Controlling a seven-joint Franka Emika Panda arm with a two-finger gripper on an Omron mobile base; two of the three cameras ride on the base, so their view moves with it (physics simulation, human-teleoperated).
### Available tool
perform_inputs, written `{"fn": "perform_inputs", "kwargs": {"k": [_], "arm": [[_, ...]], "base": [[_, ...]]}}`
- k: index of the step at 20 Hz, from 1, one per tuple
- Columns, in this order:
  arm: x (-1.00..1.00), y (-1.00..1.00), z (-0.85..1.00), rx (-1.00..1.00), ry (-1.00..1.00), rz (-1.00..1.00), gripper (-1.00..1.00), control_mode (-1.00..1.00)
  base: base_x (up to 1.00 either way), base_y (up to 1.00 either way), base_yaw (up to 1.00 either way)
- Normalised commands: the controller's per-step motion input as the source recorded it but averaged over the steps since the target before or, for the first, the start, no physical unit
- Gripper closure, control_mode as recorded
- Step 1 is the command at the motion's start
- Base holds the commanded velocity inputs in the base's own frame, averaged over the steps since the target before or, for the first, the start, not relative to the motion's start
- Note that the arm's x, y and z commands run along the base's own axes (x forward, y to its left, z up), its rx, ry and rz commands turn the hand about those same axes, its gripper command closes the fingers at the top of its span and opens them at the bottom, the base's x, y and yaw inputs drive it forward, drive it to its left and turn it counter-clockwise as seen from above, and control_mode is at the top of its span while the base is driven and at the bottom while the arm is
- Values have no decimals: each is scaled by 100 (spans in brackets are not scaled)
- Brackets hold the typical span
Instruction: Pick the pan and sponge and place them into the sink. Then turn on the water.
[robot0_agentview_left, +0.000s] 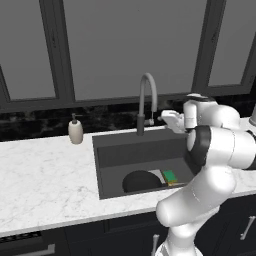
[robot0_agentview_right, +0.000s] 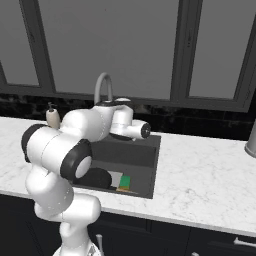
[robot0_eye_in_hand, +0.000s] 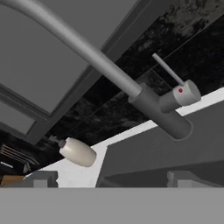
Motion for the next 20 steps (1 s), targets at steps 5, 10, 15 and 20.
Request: {"fn": "perform_inputs", "kwargs": {"k": [5,10,15,20], "arm": [[28,0,-21,0,0,0,-100,-100],[34,-4,-7,0,0,0,-100,-100],[31,-2,-11,0,0,0,-100,-100],[25,-6,-20,0,0,0,-100,-100]], "base": [[0,0,0],[0,0,0],[0,0,0],[0,0,0]]}}
